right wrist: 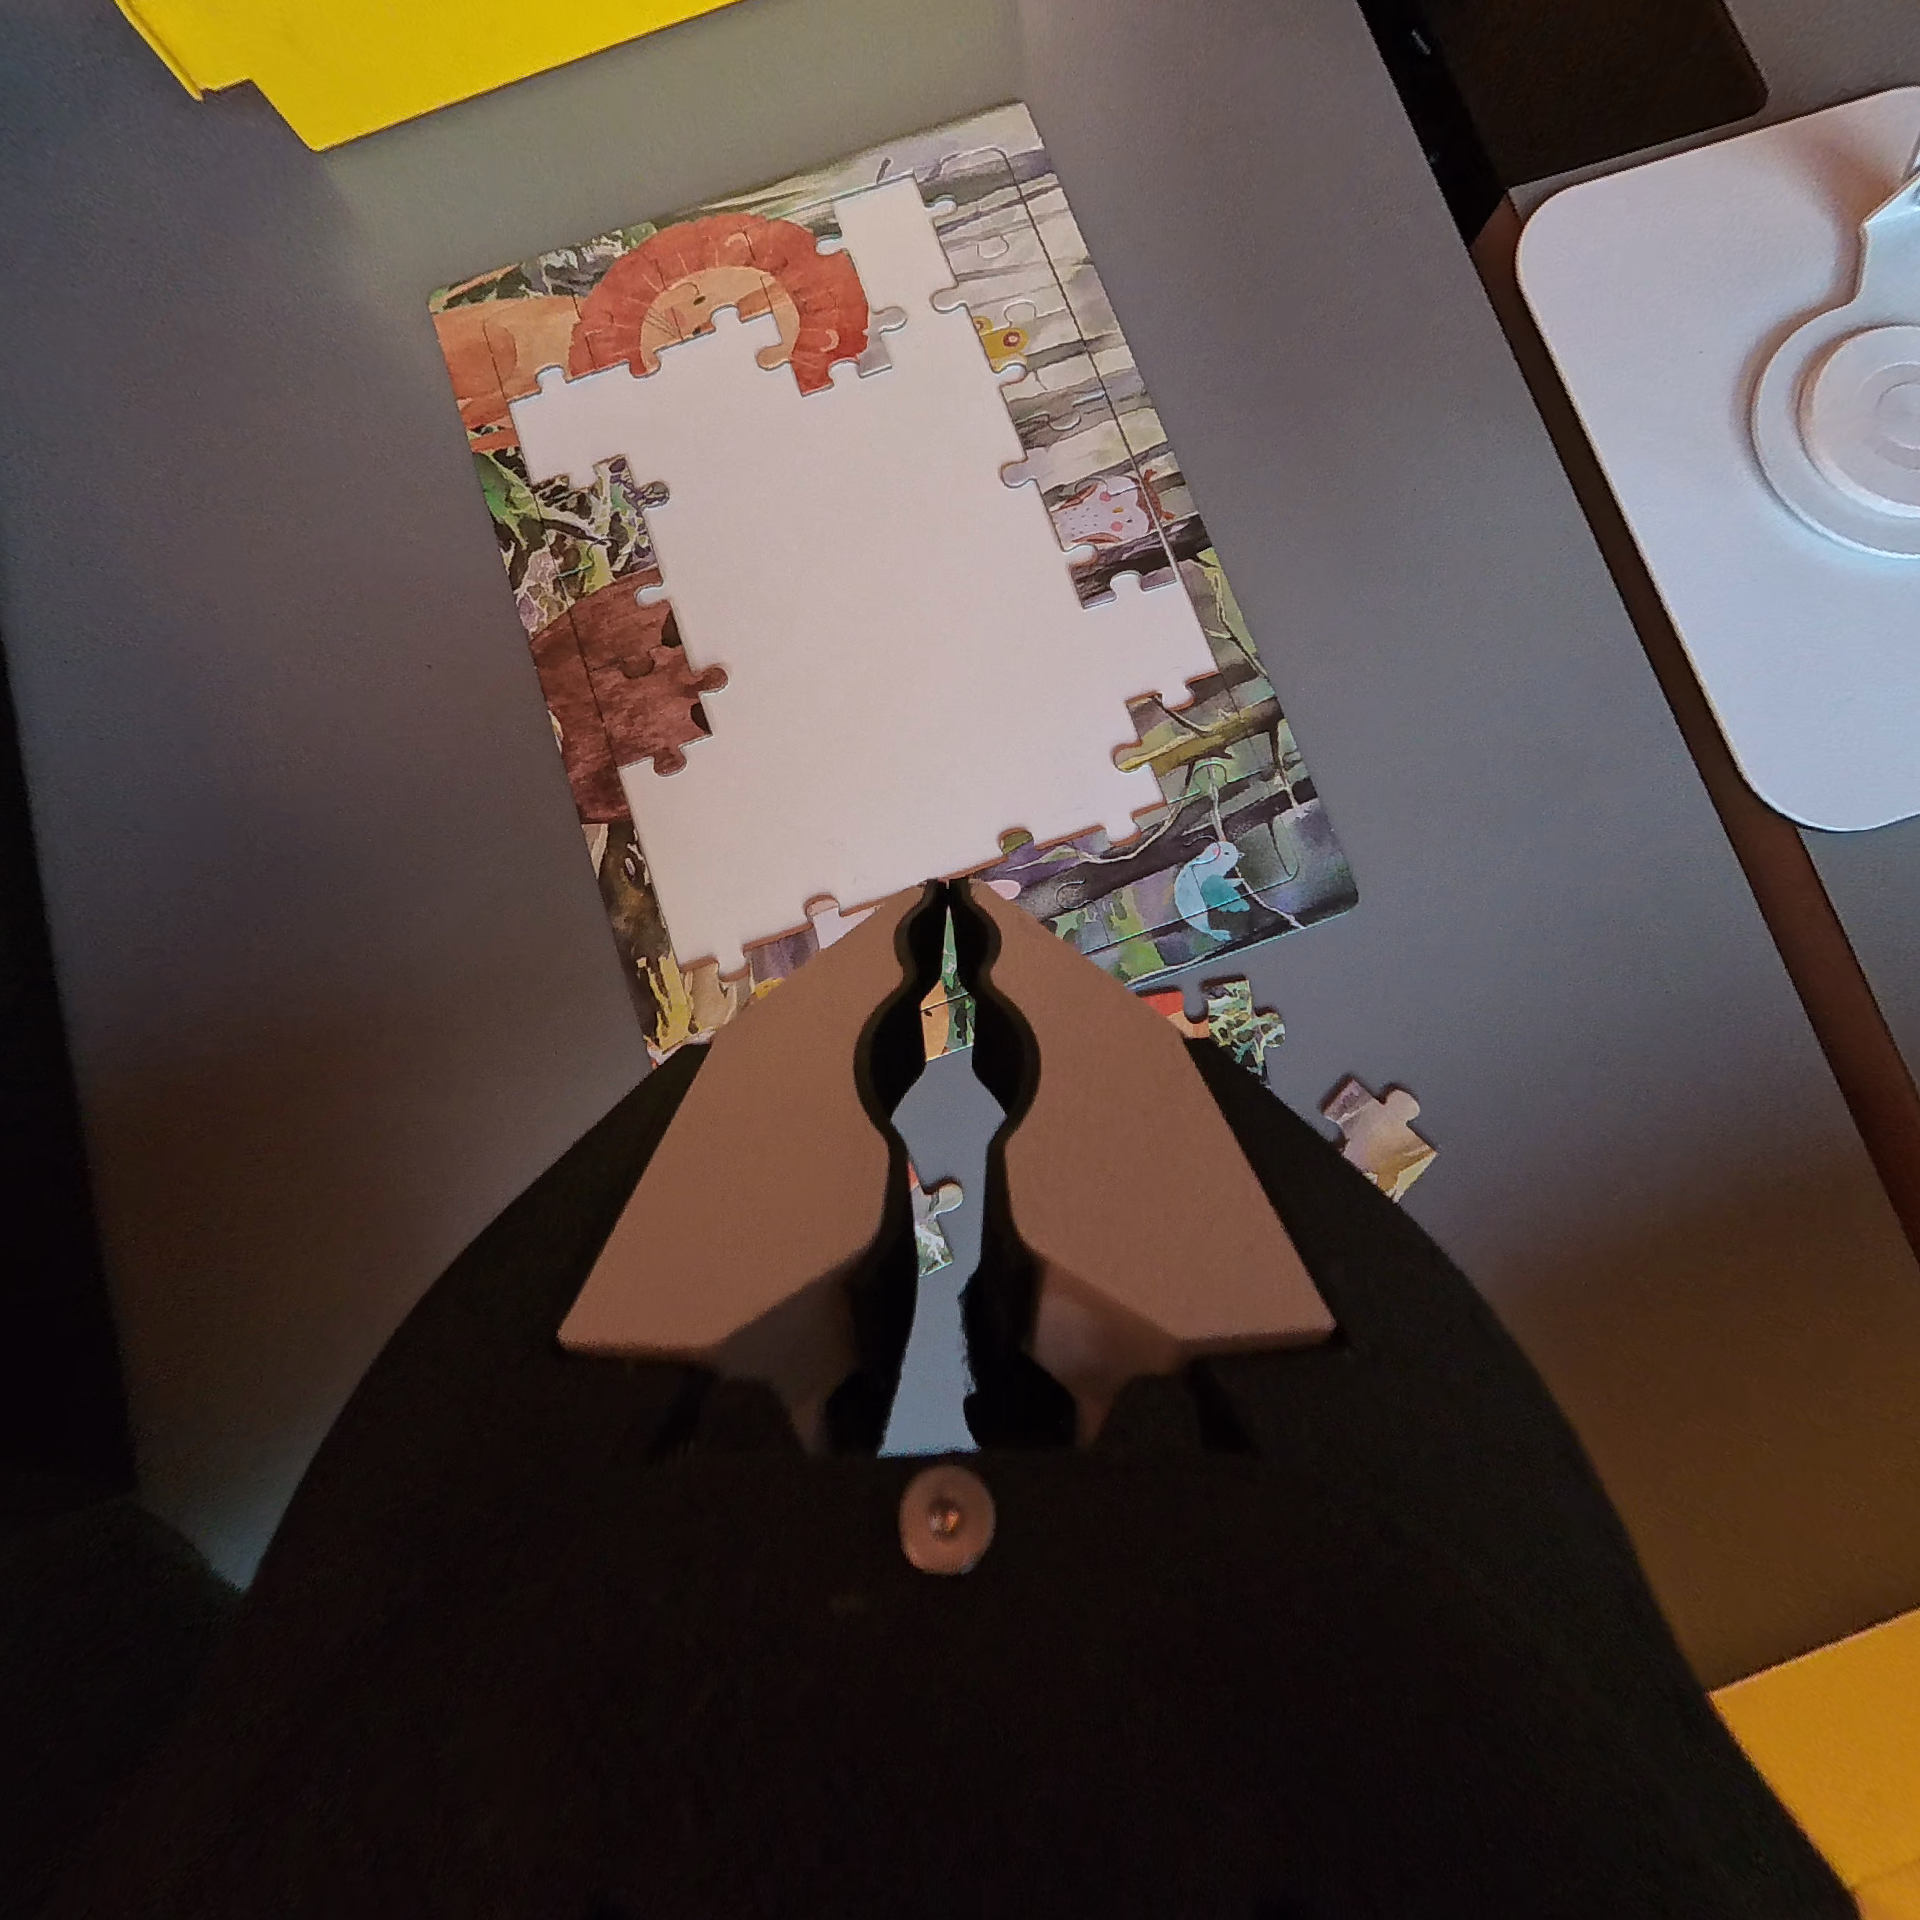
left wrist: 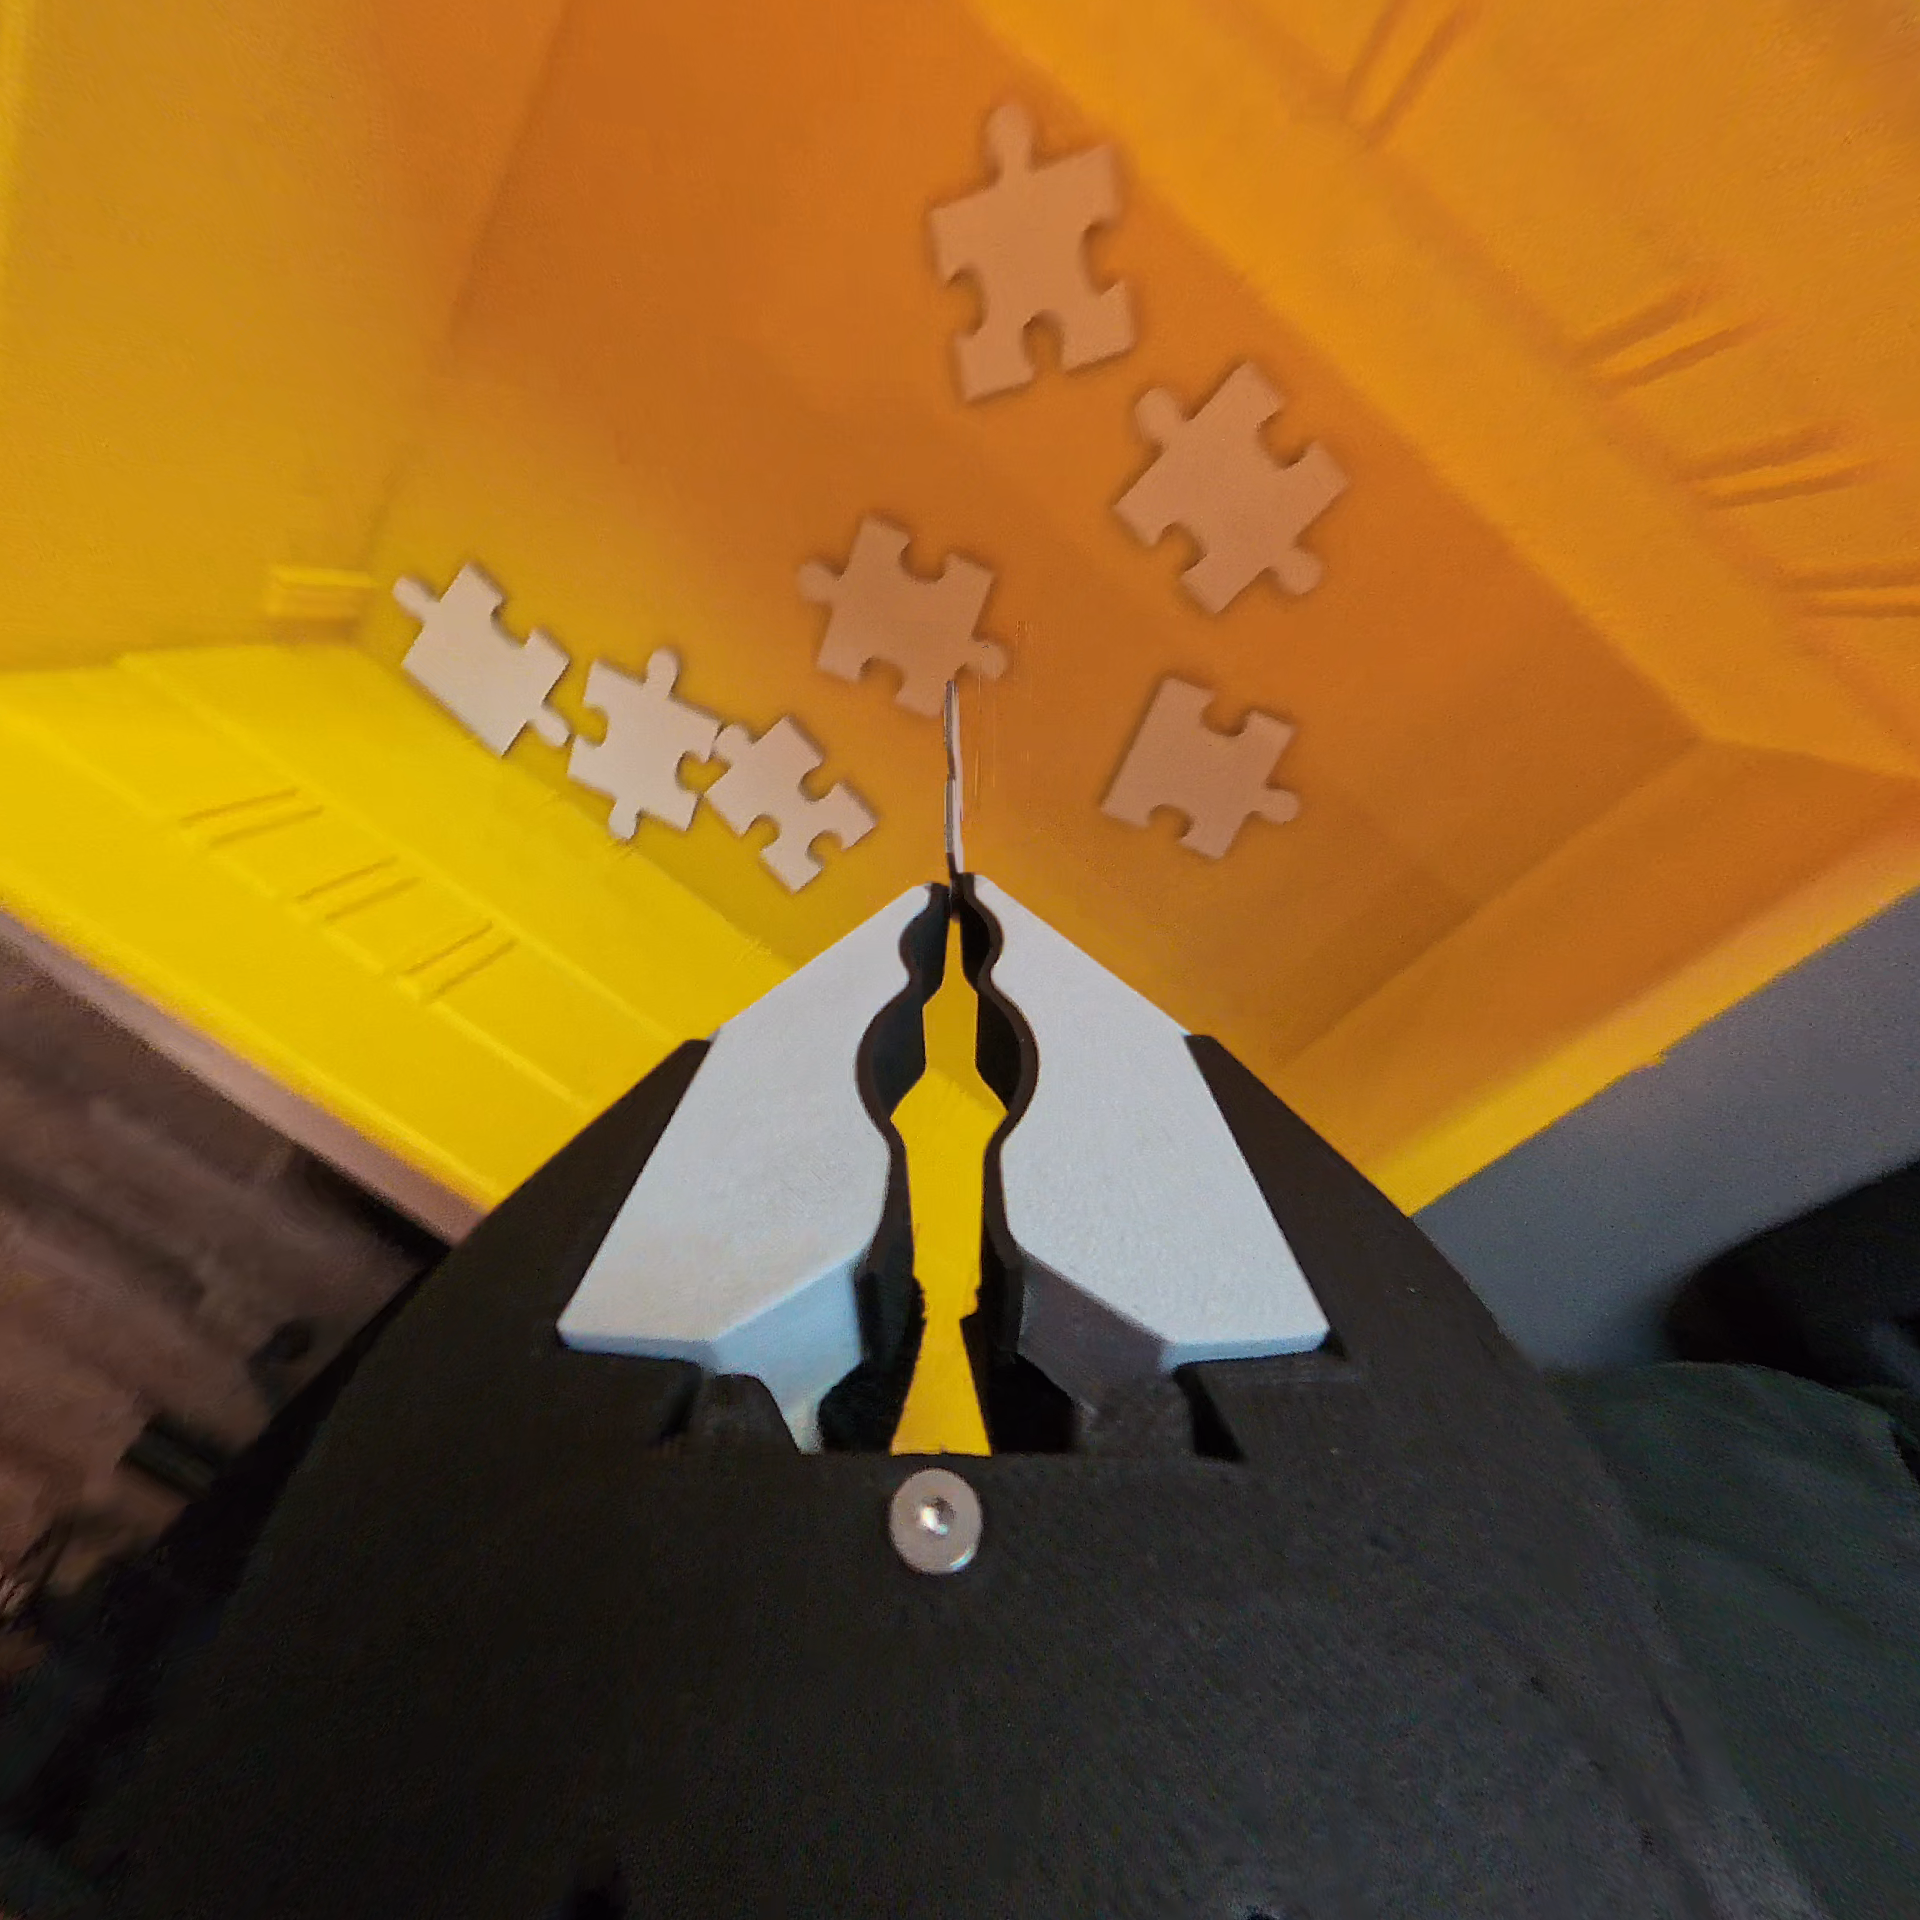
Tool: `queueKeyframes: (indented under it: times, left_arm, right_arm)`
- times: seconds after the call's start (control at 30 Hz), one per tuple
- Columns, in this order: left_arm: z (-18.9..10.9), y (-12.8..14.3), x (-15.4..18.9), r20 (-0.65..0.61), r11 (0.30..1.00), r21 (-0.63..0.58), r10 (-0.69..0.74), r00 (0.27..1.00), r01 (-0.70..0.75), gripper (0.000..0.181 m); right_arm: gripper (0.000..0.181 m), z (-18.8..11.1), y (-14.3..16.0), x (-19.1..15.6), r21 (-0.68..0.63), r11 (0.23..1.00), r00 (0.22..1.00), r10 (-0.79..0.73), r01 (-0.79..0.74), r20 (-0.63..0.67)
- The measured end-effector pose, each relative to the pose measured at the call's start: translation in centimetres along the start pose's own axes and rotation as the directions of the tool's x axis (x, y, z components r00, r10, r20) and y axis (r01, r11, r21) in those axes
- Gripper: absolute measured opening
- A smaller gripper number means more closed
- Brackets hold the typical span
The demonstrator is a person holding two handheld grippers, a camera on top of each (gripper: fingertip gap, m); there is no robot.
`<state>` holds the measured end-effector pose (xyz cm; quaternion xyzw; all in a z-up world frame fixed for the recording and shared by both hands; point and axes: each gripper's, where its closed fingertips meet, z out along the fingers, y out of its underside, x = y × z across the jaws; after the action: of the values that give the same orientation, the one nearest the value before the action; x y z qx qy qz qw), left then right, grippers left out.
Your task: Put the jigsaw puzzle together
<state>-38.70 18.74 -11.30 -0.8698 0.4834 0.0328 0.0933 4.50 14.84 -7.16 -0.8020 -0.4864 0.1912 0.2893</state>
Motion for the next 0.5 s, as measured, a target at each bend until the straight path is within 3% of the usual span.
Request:
queueKeyframes:
  times: [0.33,0.43,0.5]
  left_arm:
    - [0.2,0.7,-0.6,0.103,0.995,-0.094,0.053,0.993,-0.044,0.000]
    - [-1.5,-0.1,-1.4,0.179,0.999,-0.036,0.041,0.983,-0.035,0.000]
    - [-3.9,-1.9,-1.8,0.270,0.995,0.072,0.053,0.961,-0.075,0.000]
  right_arm:
    - [0.001,0.3,0.6,0.4,-0.010,1.000,1.000,0.008,-0.007,0.007]
    - [0.001,0.2,0.6,0.7,-0.010,1.000,1.000,0.001,-0.001,-0.001]
    - [0.001,0.0,-0.4,0.8,0.014,0.999,0.999,-0.030,0.031,-0.038]
